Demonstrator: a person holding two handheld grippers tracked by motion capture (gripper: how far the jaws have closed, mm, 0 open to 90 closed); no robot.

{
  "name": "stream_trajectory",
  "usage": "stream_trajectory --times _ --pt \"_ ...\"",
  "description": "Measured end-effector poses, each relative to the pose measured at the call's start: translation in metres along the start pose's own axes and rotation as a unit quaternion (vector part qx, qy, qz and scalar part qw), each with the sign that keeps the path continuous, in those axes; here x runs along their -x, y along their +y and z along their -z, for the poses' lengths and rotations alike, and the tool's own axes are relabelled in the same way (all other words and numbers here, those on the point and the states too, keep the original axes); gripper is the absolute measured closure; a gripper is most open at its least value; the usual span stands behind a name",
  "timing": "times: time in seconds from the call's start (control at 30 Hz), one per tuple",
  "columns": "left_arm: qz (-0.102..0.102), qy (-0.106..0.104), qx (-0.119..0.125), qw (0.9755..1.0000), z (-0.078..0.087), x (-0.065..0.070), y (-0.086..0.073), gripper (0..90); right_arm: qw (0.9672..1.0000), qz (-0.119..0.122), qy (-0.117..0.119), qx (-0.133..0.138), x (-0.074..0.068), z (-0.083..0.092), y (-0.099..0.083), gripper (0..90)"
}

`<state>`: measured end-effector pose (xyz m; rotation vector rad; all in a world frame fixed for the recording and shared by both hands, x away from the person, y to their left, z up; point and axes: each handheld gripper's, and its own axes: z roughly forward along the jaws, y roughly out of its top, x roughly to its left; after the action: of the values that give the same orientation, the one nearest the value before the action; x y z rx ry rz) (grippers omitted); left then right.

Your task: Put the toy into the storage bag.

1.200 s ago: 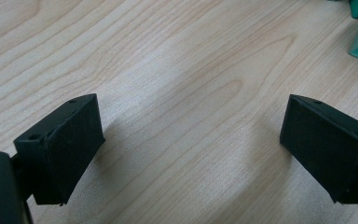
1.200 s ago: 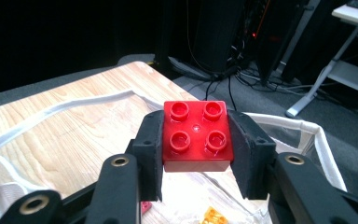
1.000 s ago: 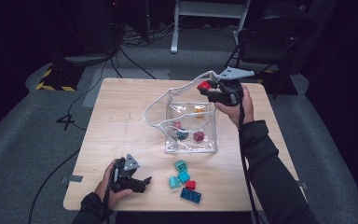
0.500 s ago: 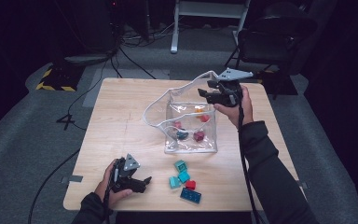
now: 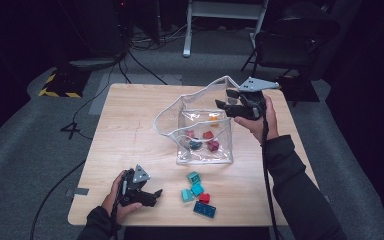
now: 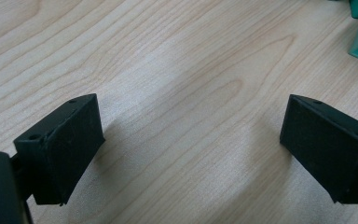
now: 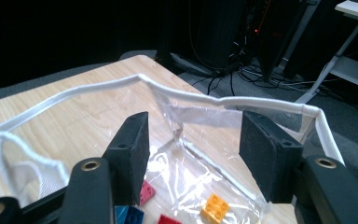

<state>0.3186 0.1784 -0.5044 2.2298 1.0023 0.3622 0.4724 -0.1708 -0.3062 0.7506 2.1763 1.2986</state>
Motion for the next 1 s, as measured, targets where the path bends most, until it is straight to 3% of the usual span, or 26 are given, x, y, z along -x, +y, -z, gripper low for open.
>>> stream_trajectory --times 0.27,0.33,0.63,0.87,1.0 --pt "0.000 0.000 0.000 1.0000 0.000 0.000 0.000 6.1 0.9998 0.013 0.011 0.009 -0.008 0.023 -0.012 42.6" --pt "0.000 0.001 0.000 1.0000 0.000 0.000 0.000 6.1 0.9995 0.013 0.024 0.014 -0.012 0.030 -0.017 41.9" --pt "0.000 0.001 0.000 1.0000 0.000 0.000 0.000 6.1 0.9965 0.056 0.059 0.023 -0.040 0.052 -0.043 38.5" --pt "0.000 0.001 0.000 1.0000 0.000 0.000 0.000 6.1 0.9932 0.063 0.096 0.020 -0.064 0.063 -0.073 37.2" --pt "0.000 0.001 0.000 1.0000 0.000 0.000 0.000 6.1 0.9908 0.064 0.120 -0.003 -0.078 0.059 -0.097 36.3"
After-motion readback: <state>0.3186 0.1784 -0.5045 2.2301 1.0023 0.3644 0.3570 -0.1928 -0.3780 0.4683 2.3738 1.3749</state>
